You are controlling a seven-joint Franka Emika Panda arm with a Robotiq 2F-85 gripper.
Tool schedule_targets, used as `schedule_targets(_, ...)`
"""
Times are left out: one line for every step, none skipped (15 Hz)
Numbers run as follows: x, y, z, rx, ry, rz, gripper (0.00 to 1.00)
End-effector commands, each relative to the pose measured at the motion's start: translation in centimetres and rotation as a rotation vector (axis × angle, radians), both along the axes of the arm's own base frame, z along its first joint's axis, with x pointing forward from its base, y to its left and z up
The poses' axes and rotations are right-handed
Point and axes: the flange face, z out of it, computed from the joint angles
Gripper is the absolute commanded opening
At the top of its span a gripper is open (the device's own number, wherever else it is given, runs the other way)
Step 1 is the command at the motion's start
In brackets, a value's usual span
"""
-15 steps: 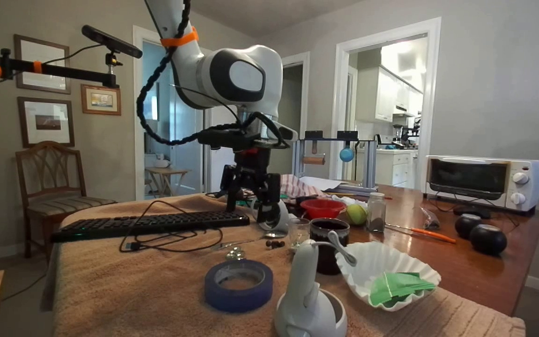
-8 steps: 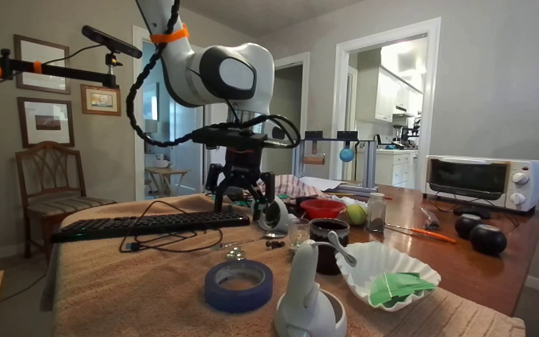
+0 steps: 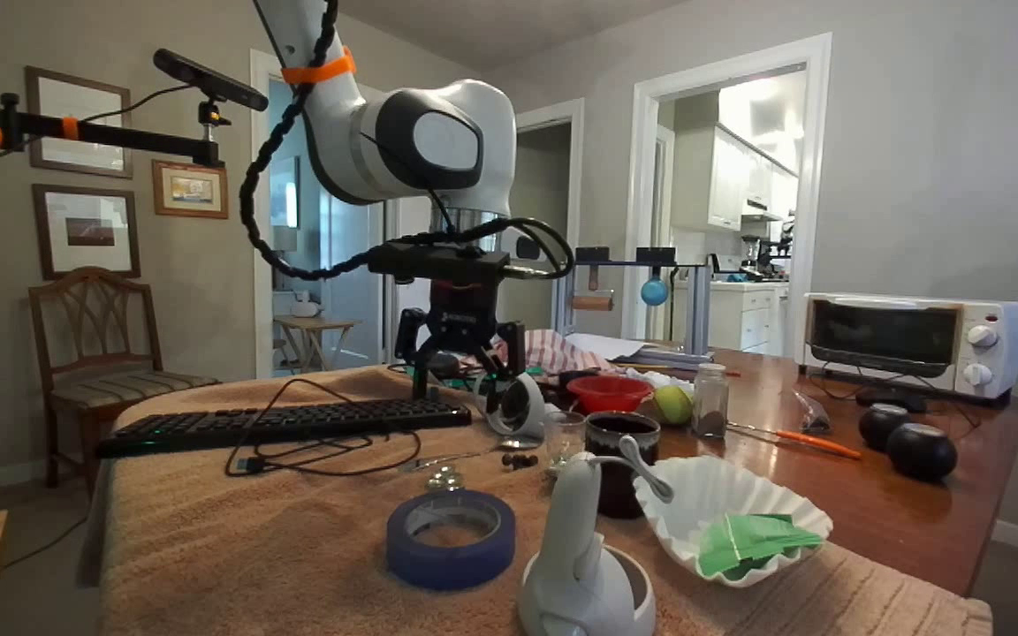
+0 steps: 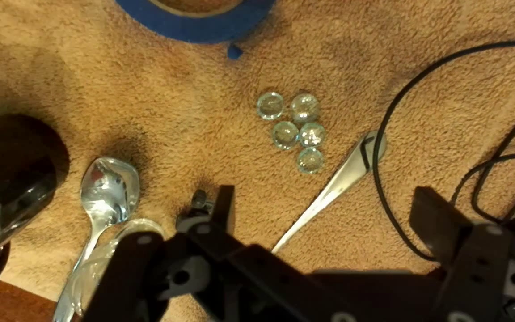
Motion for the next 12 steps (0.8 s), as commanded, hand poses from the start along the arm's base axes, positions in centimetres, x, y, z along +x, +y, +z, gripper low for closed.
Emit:
schedule_targets(0.2, 0.4, -1.2, -0.011, -0.040, 0.022, 1.00)
schedule_targets(0.2, 0.5, -1.4, -0.018, -0.045, 0.030, 0.97)
schedule_targets(0.1, 0.5, -1.7, -0.032, -0.047, 0.051, 0.83)
schedule_targets(0.0, 0.5, -2.0, -0.042, -0.047, 0.070, 0.80)
schedule_targets(-0.1, 0.6, -2.3, -0.050, -0.049, 0.085, 0.78)
schedule_targets(-0.2, 0.6, -2.6, -0.057, -0.045, 0.099, 0.70)
schedule_targets(-0.3, 0.7, -2.8, -0.063, -0.043, 0.112, 0.68)
schedule_targets(-0.4, 0.7, -3.1, -0.071, -0.041, 0.120, 0.60)
schedule_targets(-0.5, 0.8, -3.3, -0.075, -0.040, 0.128, 0.65)
schedule_targets(-0.6, 0.8, -3.5, -0.082, -0.040, 0.132, 0.63)
schedule_targets(-0.7, 0.9, -3.7, -0.088, -0.038, 0.140, 0.65)
schedule_targets(-0.8, 1.0, -4.0, -0.093, -0.037, 0.146, 0.63)
